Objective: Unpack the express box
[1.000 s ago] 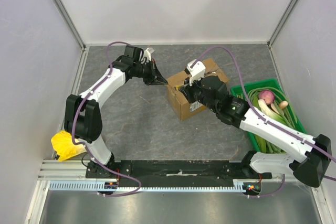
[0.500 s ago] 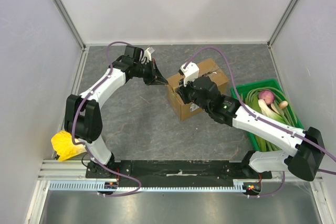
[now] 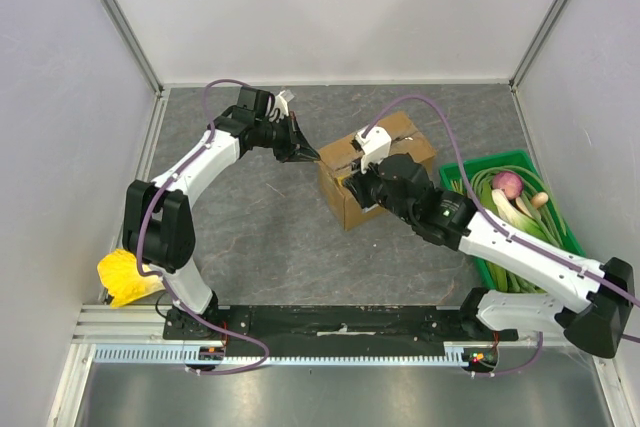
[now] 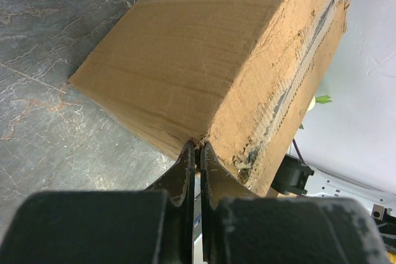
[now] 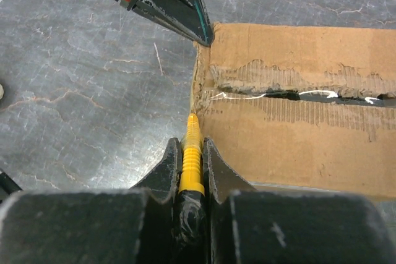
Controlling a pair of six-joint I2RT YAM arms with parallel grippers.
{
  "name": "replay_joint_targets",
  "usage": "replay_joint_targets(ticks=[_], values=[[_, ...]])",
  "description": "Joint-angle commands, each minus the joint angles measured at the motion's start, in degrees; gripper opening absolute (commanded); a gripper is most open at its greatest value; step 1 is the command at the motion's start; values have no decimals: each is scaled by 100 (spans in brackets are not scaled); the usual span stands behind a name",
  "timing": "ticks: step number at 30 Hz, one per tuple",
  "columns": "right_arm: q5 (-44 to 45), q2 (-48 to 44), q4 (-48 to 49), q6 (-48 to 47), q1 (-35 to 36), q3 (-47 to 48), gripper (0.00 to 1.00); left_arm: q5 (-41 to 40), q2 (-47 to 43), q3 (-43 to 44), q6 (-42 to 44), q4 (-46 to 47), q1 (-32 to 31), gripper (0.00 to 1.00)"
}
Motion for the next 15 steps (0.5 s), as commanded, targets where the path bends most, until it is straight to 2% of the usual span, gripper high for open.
replay_joint_targets(ticks=[1, 5, 9, 11, 12, 13, 15], values=[[-213, -260, -399, 83, 33, -32, 0, -232, 82, 118, -38, -35, -16, 2], [-231, -330, -522, 56, 33, 73, 0, -188, 82, 126, -29, -44, -7, 2], [242, -409, -522, 30, 33, 354, 0, 5, 56, 197, -2, 0, -7, 2], [594, -444, -461, -31, 25, 600, 0, 146, -40, 241, 6, 105, -7, 10], [1039, -445, -443, -58, 33, 688, 0, 225, -85, 267, -2, 157, -7, 18], [1296, -436, -408, -101, 25, 759, 0, 313, -128, 284, -20, 288, -7, 33], [1849, -392, -338, -172, 7, 978, 0, 767, -234, 346, -72, 482, -16, 44]])
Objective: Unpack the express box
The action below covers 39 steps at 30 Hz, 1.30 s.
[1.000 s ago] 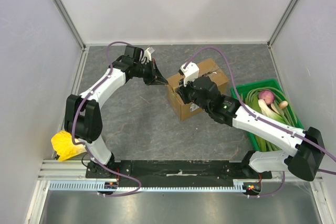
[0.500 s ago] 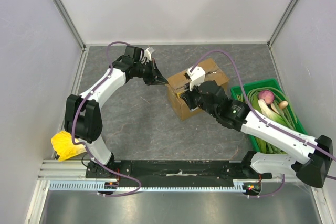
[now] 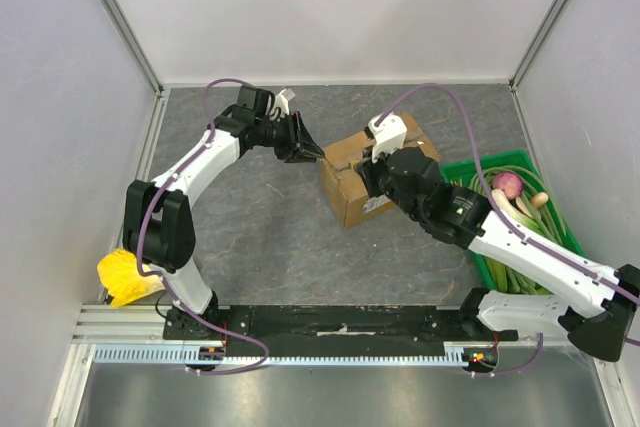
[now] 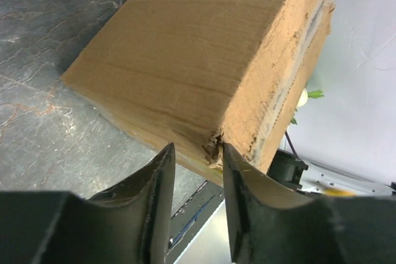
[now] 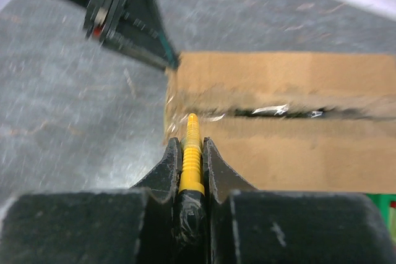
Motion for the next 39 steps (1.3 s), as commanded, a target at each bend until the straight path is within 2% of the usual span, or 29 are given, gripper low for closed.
replay_joint_targets(ticks=[1, 4, 8, 9, 11, 15, 18, 21, 30, 39], values=[[1798, -84, 239, -172, -58, 679, 0, 766, -261, 344, -90, 533, -3, 52], [2450, -4, 248, -129, -251, 812, 0, 1004, -392, 353, -213, 806, 24, 58], [2515, 5, 196, 82, -831, 645, 0, 864, -568, 248, -161, 903, 94, 62], [2392, -4, 178, 143, -1206, 610, 0, 698, -594, 178, -143, 868, 155, 62], [2233, 13, 117, 266, -1516, 513, 0, 460, -761, 63, -126, 859, 199, 61], [2154, 162, 81, 302, -2035, 390, 0, -540, -1051, -279, 146, 561, 208, 52], [1656, 346, -94, 671, -2579, 425, 0, -771, -1131, -499, 261, 272, 208, 48], [1181, 522, -252, 969, -3018, 434, 0, -649, -1061, -709, 305, 156, 208, 45], [72, 1128, -253, 803, -4056, 337, 0, -367, -701, -878, 358, 138, 156, 42], [-1044, 1648, -314, 856, -4146, 267, 0, -112, -244, -289, 217, 68, 103, 42]])
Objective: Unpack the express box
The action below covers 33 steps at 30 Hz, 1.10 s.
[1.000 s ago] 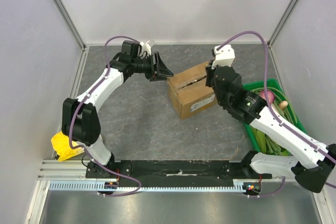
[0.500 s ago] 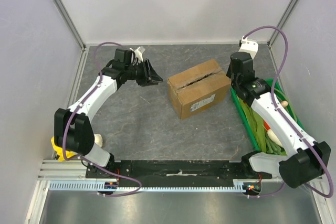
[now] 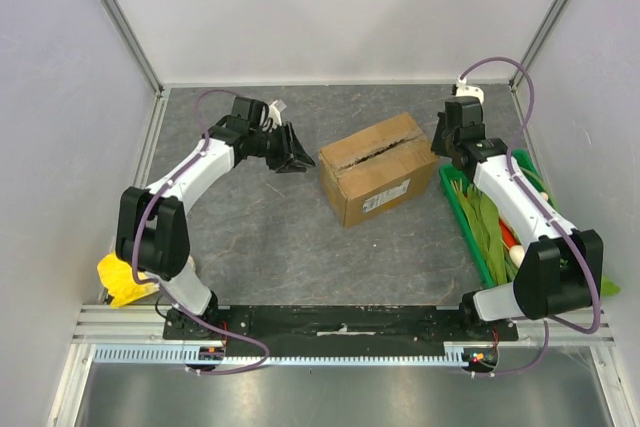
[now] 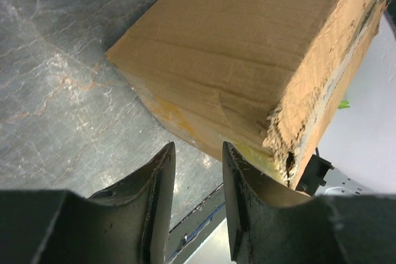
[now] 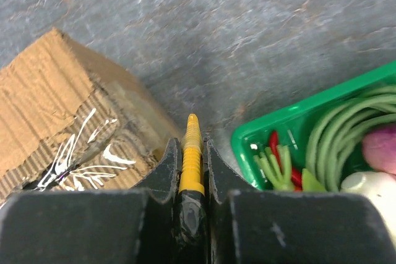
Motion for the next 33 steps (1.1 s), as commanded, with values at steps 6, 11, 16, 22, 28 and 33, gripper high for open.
replay_joint_targets(ticks=[6, 11, 16, 22, 28, 33], values=[[-967, 28, -17, 205, 123, -171, 0, 285, 481, 849, 110, -42, -30, 42], [-942, -51, -96, 442, 474, -267, 0, 399, 631, 1218, 5, -156, -39, 42], [-670, -95, -140, 907, 773, -391, 0, -83, 587, 1298, -4, -217, 5, 42], [-336, -16, -324, 1365, 1511, -312, 0, -540, 596, 1351, 31, -288, 145, 43], [-90, 344, -641, 1515, 2241, 48, 0, -716, 956, 1877, 119, -375, 374, 44], [156, 555, -781, 1471, 2575, 294, 0, -769, 1702, 2887, 339, -542, 471, 45]])
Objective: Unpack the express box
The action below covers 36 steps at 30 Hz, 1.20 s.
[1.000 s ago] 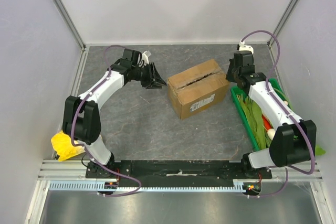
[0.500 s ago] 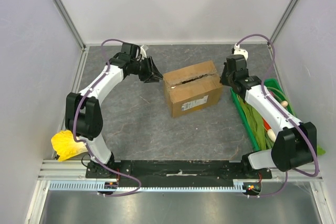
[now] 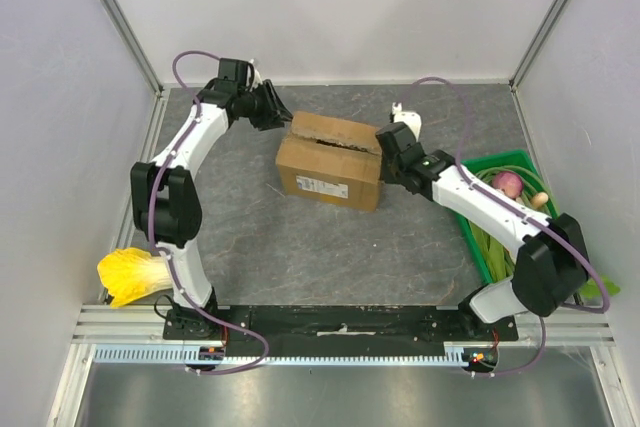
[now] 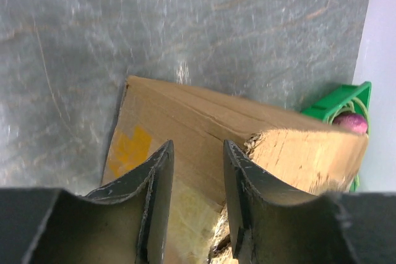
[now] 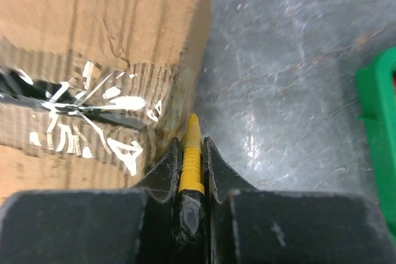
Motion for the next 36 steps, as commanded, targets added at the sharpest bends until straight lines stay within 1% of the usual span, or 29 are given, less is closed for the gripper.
replay_joint_targets(ticks=[1, 3, 4, 6, 7, 8, 9, 10, 12, 13, 14, 15, 16, 18, 20, 21, 23, 24, 25, 28, 30, 31, 33, 34, 36], values=[[-178, 284, -226, 291, 396, 327, 0, 392, 551, 1036, 286, -144, -146, 45], [103, 258, -367, 299, 423, 389, 0, 251, 788, 1293, 295, -303, -76, 45], [418, 215, -394, 291, 423, 389, 0, 199, 807, 1407, 304, -356, -32, 45], [727, 57, -516, 256, 414, 477, 0, -12, 694, 1408, 313, -374, 74, 45], [1059, 13, -578, 177, 406, 530, 0, -126, 641, 1408, 383, -417, 118, 45], [1185, -66, -622, 133, 388, 634, 0, -458, 588, 1408, 418, -540, 188, 48], [1290, -111, -701, 80, 370, 688, 0, -661, 405, 1408, 471, -610, 197, 49], [1430, -163, -710, -42, 344, 732, 0, -1037, 324, 1356, 584, -655, 214, 50], [1476, -172, -745, -157, 169, 837, 0, -1321, -8, 1242, 647, -760, 250, 52], [1476, -155, -737, -245, 90, 864, 0, -1453, -141, 1067, 699, -778, 259, 53], [1406, -129, -711, -306, -137, 916, 0, -1733, -264, 970, 674, -900, 259, 53], [1362, -76, -676, -359, -261, 960, 0, -1823, -378, 699, 595, -919, 259, 53], [1344, 63, -640, -464, -463, 1013, 0, -1963, -701, 514, 551, -910, 259, 53], [1248, 248, -421, -605, -648, 1189, 0, -2008, -1019, -21, 489, -779, 259, 53], [1047, 565, -141, -868, -833, 1434, 0, -1921, -1406, -339, 462, -726, 259, 51], [915, 688, -35, -1000, -877, 1531, 0, -1859, -1512, -637, 462, -699, 250, 50], [703, 1057, 211, -1360, -930, 1864, 0, -1552, -1820, -954, 462, -673, 232, 44], [528, 1188, 239, -1475, -930, 2005, 0, -1447, -1908, -1295, 462, -629, 215, 40], [440, 1512, 239, -1572, -939, 2320, 0, -1228, -2013, -1473, 454, -585, 154, 38], [229, 2040, 37, -1704, -939, 2778, 0, -675, -2347, -2185, 348, -173, -13, 33], [53, 2174, 19, -1696, -939, 2841, 0, -427, -2462, -2597, 208, 55, -93, 33], [-122, 2261, 19, -1687, -939, 2850, 0, -148, -2480, -2713, 138, 257, -145, 32], [-299, 2306, 19, -1678, -931, 2815, 0, 135, -2410, -2950, -29, 513, -189, 32], [-482, 2297, 19, -1652, -930, 2728, 0, 354, -2366, -2986, -65, 723, -233, 32], [-624, 2219, 37, -1625, -913, 2614, 0, 522, -2156, -2986, -170, 891, -251, 33]])
